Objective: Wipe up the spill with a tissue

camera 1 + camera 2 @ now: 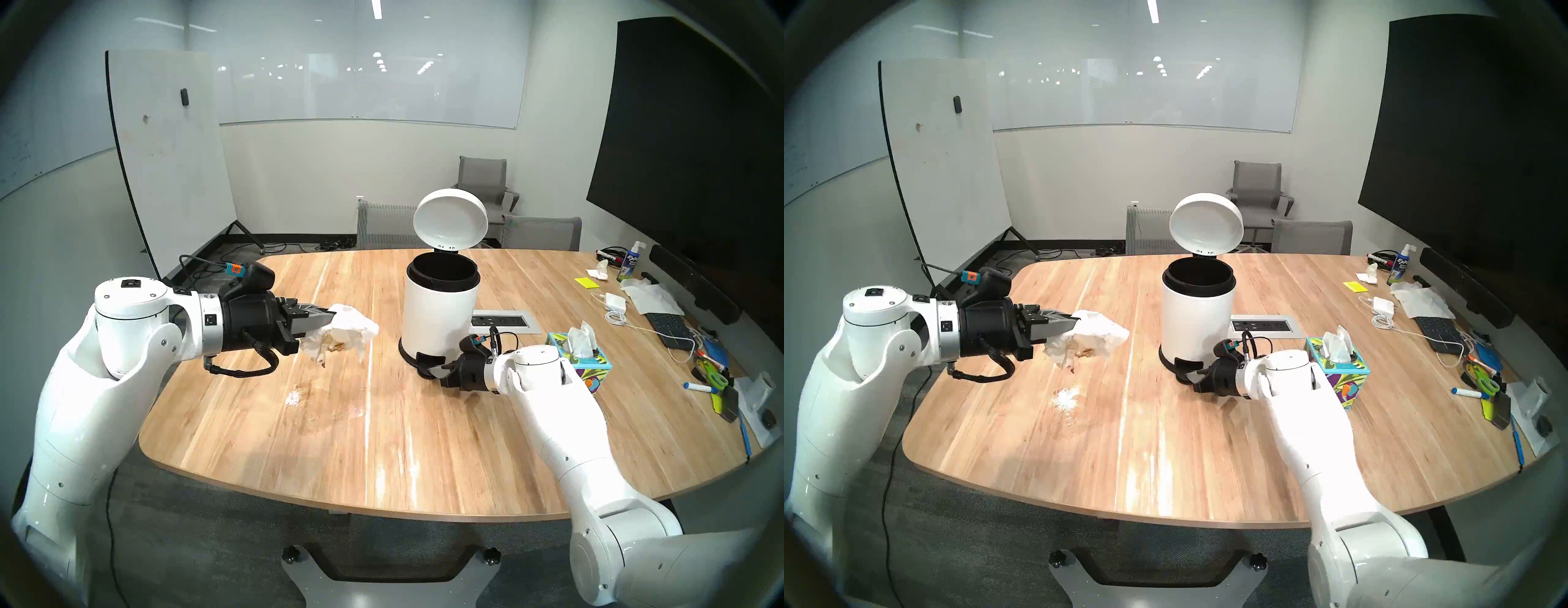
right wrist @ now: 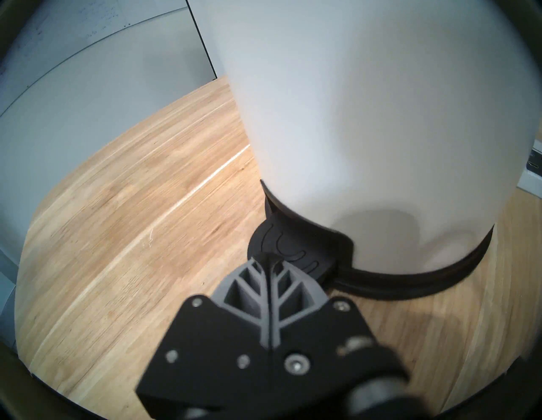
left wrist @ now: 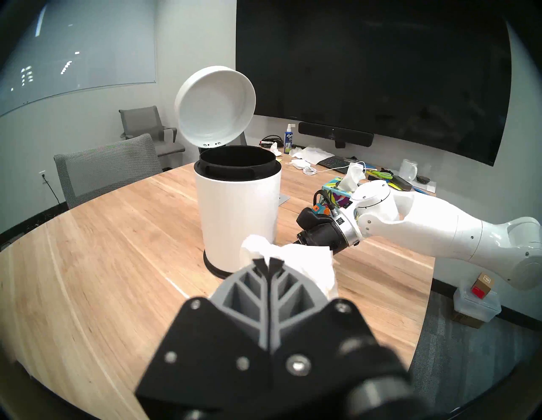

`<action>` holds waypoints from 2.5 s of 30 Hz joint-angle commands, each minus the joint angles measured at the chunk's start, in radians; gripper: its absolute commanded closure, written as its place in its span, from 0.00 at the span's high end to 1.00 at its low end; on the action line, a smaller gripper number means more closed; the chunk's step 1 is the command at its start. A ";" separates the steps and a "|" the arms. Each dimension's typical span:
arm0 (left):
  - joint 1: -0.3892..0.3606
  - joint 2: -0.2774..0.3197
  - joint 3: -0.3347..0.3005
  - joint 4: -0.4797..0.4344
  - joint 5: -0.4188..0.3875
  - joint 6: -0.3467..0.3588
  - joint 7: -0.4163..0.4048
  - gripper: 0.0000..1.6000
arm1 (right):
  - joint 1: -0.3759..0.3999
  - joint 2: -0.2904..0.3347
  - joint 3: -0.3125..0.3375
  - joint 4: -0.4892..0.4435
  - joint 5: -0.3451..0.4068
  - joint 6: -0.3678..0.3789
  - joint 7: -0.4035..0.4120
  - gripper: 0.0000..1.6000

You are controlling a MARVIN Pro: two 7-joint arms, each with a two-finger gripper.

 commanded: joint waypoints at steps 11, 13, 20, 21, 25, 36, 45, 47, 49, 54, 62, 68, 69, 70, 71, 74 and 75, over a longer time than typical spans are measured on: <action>-0.196 -0.101 0.110 0.010 -0.001 0.084 0.103 0.00 | -0.006 0.002 -0.004 0.004 -0.004 0.008 0.002 0.00; -0.230 -0.124 0.129 0.009 -0.002 0.103 0.125 0.00 | -0.006 0.002 -0.003 0.004 -0.004 0.008 0.002 0.00; -0.301 -0.209 0.163 0.009 0.003 0.123 0.187 0.00 | -0.006 0.002 -0.003 0.004 -0.004 0.008 0.002 0.00; -0.291 -0.215 0.156 0.000 0.001 0.116 0.198 0.00 | -0.006 0.002 -0.003 0.005 -0.004 0.007 0.003 0.00; -0.341 -0.264 0.173 0.012 0.009 0.134 0.228 0.00 | -0.006 0.002 -0.003 0.005 -0.004 0.007 0.003 0.00; -0.446 -0.382 0.225 0.058 0.042 0.174 0.302 0.00 | -0.005 0.002 -0.003 0.006 -0.005 0.007 0.004 0.00; -0.546 -0.463 0.280 0.128 0.074 0.204 0.339 0.00 | -0.004 0.002 -0.003 0.007 -0.005 0.007 0.005 0.00; -0.558 -0.483 0.283 0.138 0.082 0.204 0.347 0.00 | -0.004 0.002 -0.003 0.007 -0.005 0.007 0.005 0.00; -0.570 -0.501 0.291 0.149 0.088 0.204 0.355 0.00 | -0.004 0.002 -0.003 0.007 -0.005 0.007 0.005 0.00; -0.604 -0.550 0.311 0.184 0.109 0.204 0.373 0.00 | -0.004 0.002 -0.002 0.007 -0.006 0.007 0.006 0.00; -0.661 -0.590 0.335 0.243 0.130 0.204 0.384 0.00 | -0.004 0.001 -0.002 0.007 -0.006 0.007 0.006 0.00; -0.727 -0.606 0.379 0.317 0.131 0.204 0.389 0.00 | -0.005 0.001 -0.002 0.006 -0.007 0.008 0.005 0.00; -0.735 -0.607 0.386 0.327 0.130 0.204 0.390 0.00 | -0.005 0.001 -0.002 0.006 -0.007 0.008 0.005 0.00; -0.745 -0.607 0.394 0.341 0.128 0.204 0.391 0.00 | -0.005 0.001 -0.002 0.006 -0.008 0.008 0.005 0.00; -0.749 -0.610 0.397 0.349 0.129 0.204 0.393 0.00 | -0.005 0.001 -0.002 0.006 -0.008 0.008 0.005 0.00; -0.765 -0.619 0.411 0.381 0.130 0.204 0.399 0.00 | -0.005 0.001 -0.002 0.005 -0.008 0.008 0.005 0.00; -0.770 -0.623 0.416 0.392 0.130 0.204 0.402 0.00 | -0.005 0.001 -0.002 0.005 -0.008 0.008 0.005 0.00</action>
